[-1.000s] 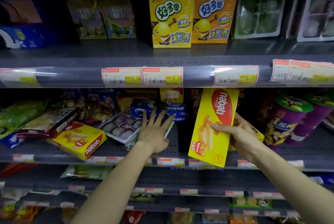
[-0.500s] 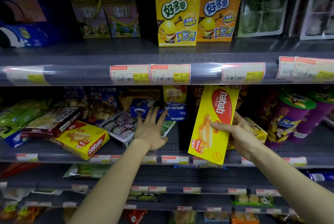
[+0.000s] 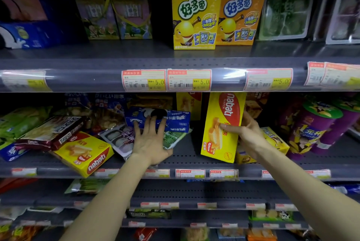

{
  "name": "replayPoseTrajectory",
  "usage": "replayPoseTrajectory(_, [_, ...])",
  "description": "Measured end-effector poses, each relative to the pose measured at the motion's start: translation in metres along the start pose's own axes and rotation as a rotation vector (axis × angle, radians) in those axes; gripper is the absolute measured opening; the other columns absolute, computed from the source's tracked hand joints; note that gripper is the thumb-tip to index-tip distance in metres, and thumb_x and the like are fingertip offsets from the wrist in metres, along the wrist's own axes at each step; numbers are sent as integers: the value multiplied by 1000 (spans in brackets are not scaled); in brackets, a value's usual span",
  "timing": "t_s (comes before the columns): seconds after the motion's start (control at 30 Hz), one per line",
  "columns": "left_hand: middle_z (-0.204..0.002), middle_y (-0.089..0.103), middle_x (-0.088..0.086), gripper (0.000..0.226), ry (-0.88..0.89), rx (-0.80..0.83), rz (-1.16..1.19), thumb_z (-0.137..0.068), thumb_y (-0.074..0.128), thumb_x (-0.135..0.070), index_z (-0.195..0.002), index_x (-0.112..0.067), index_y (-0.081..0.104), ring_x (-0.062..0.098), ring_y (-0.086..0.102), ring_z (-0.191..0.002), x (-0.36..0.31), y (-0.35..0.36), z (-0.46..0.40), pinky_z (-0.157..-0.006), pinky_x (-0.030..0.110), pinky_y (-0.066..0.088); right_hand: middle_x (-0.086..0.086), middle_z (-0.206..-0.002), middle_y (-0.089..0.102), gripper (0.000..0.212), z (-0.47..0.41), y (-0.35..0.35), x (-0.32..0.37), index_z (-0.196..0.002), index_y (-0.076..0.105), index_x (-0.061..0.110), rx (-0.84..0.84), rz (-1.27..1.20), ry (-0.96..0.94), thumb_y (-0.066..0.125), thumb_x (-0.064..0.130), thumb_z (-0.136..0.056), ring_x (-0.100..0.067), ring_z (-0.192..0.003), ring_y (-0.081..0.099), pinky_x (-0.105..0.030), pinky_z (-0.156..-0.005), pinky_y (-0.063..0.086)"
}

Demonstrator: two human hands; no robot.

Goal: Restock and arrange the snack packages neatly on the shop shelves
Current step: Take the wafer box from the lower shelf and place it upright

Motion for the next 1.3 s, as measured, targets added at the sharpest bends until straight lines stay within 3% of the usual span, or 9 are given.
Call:
replayPoseTrajectory(0.07, [-160, -5, 10, 102, 2, -9, 3, -79, 48, -67, -152, -23, -8, 28, -5, -148, 4, -1, 1, -114, 61, -4, -8, -116, 68, 87, -11, 6, -1, -134, 46, 13, -11, -5, -9, 83, 0, -56, -25, -102, 67, -44, -92, 51])
replayPoseTrajectory(0.2, [-160, -7, 10, 101, -12, 12, 9, -81, 47, -68, -152, -23, -10, 27, -7, -148, 22, 0, 7, -114, 60, -5, -11, -112, 69, 78, -28, 19, -3, -132, 49, 13, 19, 19, -8, 80, -7, -63, -27, -98, 68, -47, -89, 53])
replayPoseTrajectory(0.57, [-160, -12, 10, 104, -9, 40, 35, -81, 48, -68, -152, -22, -12, 26, -11, -148, 35, 3, 12, -115, 58, -6, -1, -113, 70, 107, -52, 36, -2, -133, 51, 16, 31, 140, -33, 94, 33, -36, -19, -100, 68, -42, -93, 53])
replayPoseTrajectory(0.67, [-160, -14, 10, 104, -1, 49, 47, -81, 49, -68, -151, -22, -14, 26, -12, -148, 35, 2, 12, -116, 58, -5, -1, -113, 69, 98, -55, 34, -3, -133, 52, 15, 41, 160, -26, 90, 28, -43, -19, -100, 68, -43, -93, 53])
replayPoseTrajectory(0.8, [-159, -14, 11, 106, 13, 52, 38, -80, 50, -68, -151, -21, -14, 27, -13, -147, 33, 3, 10, -116, 58, -5, 0, -115, 69, 101, -59, 33, -4, -131, 52, 18, 79, 194, -62, 93, 37, -40, -19, -103, 67, -43, -93, 52])
replayPoseTrajectory(0.97, [-159, -10, 13, 109, 5, 48, 8, -77, 55, -66, -152, -19, -9, 28, -9, -148, 29, 0, 7, -115, 60, -4, 6, -109, 65, 72, -63, 37, -5, -127, 49, 22, 86, 204, -119, 84, 11, -65, -10, -97, 64, -20, -75, 52])
replayPoseTrajectory(1.07, [-159, -8, 13, 112, -6, 57, -1, -74, 59, -64, -152, -19, -8, 28, -9, -148, 26, -2, 5, -115, 61, -5, 1, -114, 64, 75, -69, 41, -9, -130, 46, 23, 86, 188, -147, 83, 8, -67, -14, -101, 64, -24, -77, 53])
replayPoseTrajectory(1.17, [-159, -8, 11, 115, -8, 52, 15, -72, 61, -65, -152, -20, -8, 27, -9, -148, 27, 0, 4, -115, 61, -5, 7, -107, 66, 69, -74, 45, -9, -123, 47, 29, 84, 207, -169, 83, 9, -68, -14, -98, 65, -31, -81, 55])
replayPoseTrajectory(1.3, [-160, -12, 11, 119, -3, 56, 46, -70, 58, -74, -152, -21, -11, 27, -12, -148, 28, 1, 4, -115, 60, -6, 8, -105, 67, 68, -82, 53, -9, -121, 55, 22, 18, 316, -256, 88, 16, -62, -8, -94, 65, -26, -80, 55])
Point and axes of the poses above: each hand's wrist, its own z-axis away from the middle knuckle, its own y-axis out of the palm, x = y × z, the point moved 4 cm from there along -z, towards the middle knuckle
